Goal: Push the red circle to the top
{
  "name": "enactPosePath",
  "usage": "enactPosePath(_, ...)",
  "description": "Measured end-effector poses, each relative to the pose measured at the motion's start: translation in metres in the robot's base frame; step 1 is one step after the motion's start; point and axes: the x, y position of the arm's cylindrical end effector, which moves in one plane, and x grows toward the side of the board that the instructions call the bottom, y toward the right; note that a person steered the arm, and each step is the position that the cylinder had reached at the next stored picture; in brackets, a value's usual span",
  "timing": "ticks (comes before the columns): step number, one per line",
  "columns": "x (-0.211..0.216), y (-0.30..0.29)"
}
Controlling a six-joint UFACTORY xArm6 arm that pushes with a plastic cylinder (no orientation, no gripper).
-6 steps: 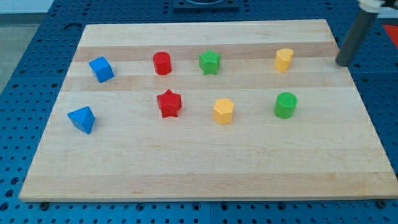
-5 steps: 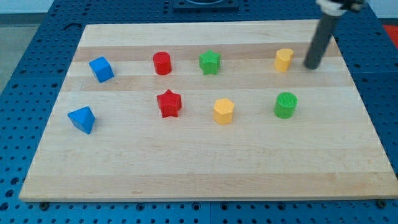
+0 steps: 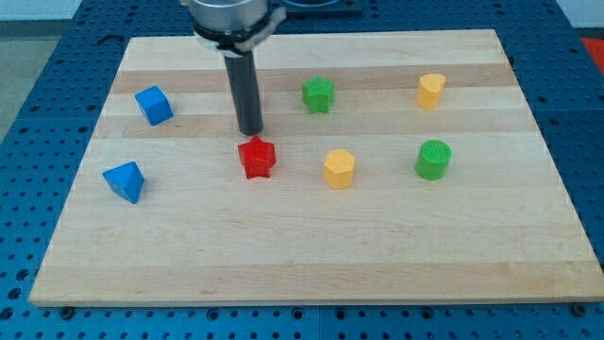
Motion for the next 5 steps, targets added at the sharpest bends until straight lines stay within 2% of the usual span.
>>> enactPosePath(1,-0.028,-0.004)
enactPosePath(3,-0.111,0.011)
enactPosePath(4,-0.104,0.003)
enactPosePath(5,-0.096,-0.038)
